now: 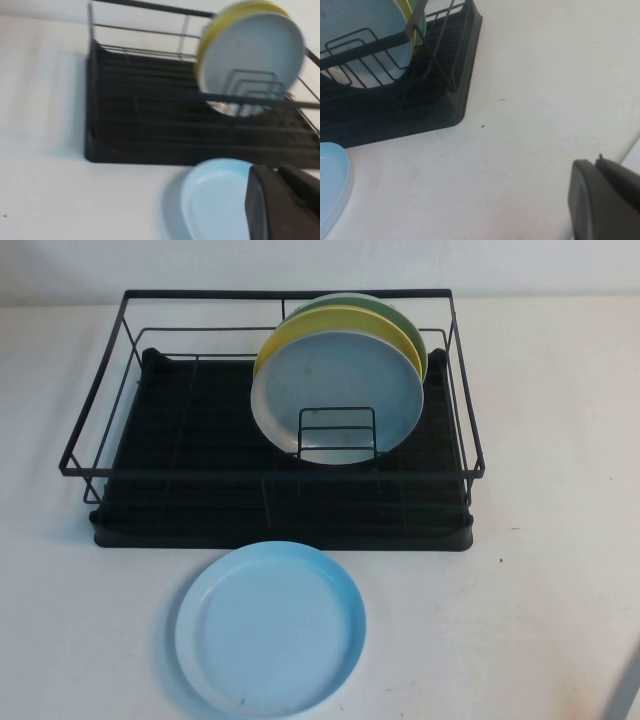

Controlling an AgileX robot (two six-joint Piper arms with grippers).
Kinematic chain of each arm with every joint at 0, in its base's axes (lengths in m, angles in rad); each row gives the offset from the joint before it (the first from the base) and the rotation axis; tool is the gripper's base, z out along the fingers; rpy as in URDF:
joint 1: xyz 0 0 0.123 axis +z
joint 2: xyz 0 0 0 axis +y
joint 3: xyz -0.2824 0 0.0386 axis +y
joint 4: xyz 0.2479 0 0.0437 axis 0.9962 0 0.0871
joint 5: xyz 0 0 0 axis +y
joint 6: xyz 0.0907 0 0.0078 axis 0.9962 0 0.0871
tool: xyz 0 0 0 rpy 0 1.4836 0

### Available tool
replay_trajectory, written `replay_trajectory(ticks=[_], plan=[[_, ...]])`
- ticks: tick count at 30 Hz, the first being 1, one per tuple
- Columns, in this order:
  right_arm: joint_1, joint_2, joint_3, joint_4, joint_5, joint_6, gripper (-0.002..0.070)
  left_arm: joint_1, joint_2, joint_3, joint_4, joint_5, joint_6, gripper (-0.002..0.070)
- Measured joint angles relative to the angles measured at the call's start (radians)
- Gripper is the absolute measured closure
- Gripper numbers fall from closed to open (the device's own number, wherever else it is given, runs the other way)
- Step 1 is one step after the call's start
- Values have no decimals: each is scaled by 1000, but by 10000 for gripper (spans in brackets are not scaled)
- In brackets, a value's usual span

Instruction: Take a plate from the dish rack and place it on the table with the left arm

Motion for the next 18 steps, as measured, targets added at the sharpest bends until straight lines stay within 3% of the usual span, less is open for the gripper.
replay_trajectory(ticks=[4, 13, 18], plan=[[0, 0, 0, 0, 0, 0, 696, 0, -24, 130, 74, -158, -88, 676], [0, 0, 0, 0, 0, 0, 696, 0, -84, 439, 351, -509, -518, 676], [0, 0, 0, 2, 0, 0, 696, -48, -84, 471, 384, -541, -564, 676]])
